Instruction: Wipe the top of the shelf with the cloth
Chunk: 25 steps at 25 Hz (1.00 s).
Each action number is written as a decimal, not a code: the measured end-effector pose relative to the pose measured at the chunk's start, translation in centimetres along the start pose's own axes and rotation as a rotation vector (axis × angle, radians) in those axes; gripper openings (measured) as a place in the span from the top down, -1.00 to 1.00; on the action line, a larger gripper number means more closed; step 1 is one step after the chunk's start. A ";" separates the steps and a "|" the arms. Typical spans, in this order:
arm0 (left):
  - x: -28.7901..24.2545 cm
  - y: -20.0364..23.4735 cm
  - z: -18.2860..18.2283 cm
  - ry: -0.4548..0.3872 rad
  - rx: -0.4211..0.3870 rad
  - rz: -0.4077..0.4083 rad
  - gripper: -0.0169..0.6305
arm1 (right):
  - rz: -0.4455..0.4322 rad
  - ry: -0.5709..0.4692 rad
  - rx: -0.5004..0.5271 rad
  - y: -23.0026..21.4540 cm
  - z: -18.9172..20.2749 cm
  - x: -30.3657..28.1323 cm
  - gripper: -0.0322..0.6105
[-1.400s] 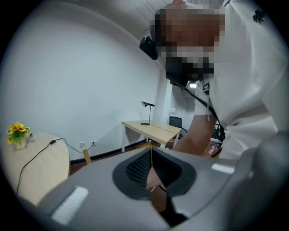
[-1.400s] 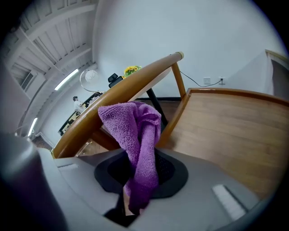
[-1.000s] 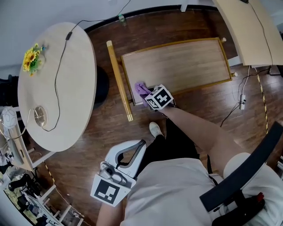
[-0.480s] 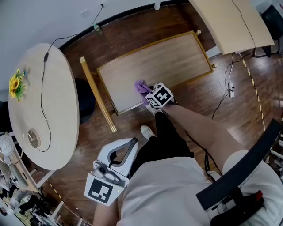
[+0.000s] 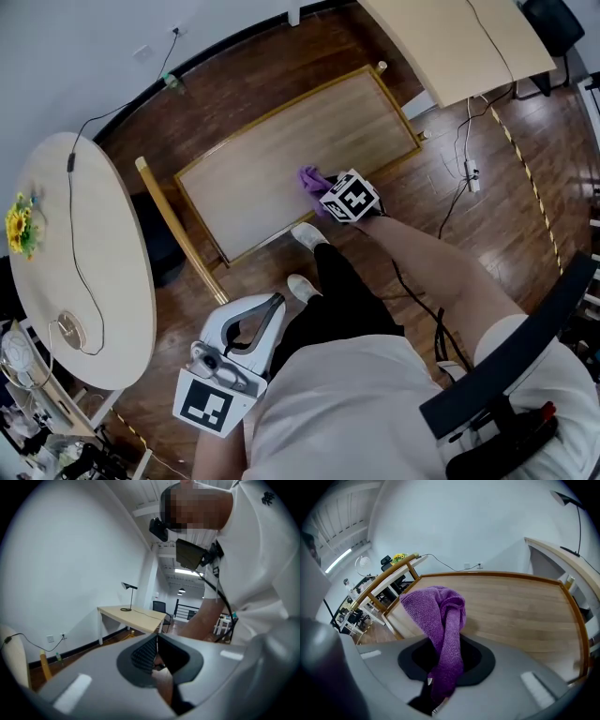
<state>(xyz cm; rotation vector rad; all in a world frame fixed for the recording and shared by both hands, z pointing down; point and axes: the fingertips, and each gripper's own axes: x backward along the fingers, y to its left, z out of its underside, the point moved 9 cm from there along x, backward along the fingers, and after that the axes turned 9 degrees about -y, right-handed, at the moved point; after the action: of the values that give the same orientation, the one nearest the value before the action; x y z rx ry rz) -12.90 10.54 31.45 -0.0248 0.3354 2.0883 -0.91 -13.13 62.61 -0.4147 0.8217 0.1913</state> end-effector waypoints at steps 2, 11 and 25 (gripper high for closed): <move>-0.7 0.3 0.0 0.003 -0.001 0.014 0.87 | 0.022 0.003 -0.015 -1.5 0.4 0.9 0.66; -4.0 1.2 -0.3 0.017 0.010 0.063 0.87 | 0.114 0.007 -0.061 -8.6 2.6 5.6 0.66; -8.9 3.3 -0.8 0.030 0.028 0.111 0.87 | 0.282 0.058 -0.087 -18.3 5.0 12.5 0.66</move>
<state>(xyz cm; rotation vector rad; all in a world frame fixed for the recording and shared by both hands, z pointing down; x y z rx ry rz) -11.17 1.32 32.80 -0.0208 0.3915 2.1948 16.67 -27.44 61.56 -0.3858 0.9299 0.4797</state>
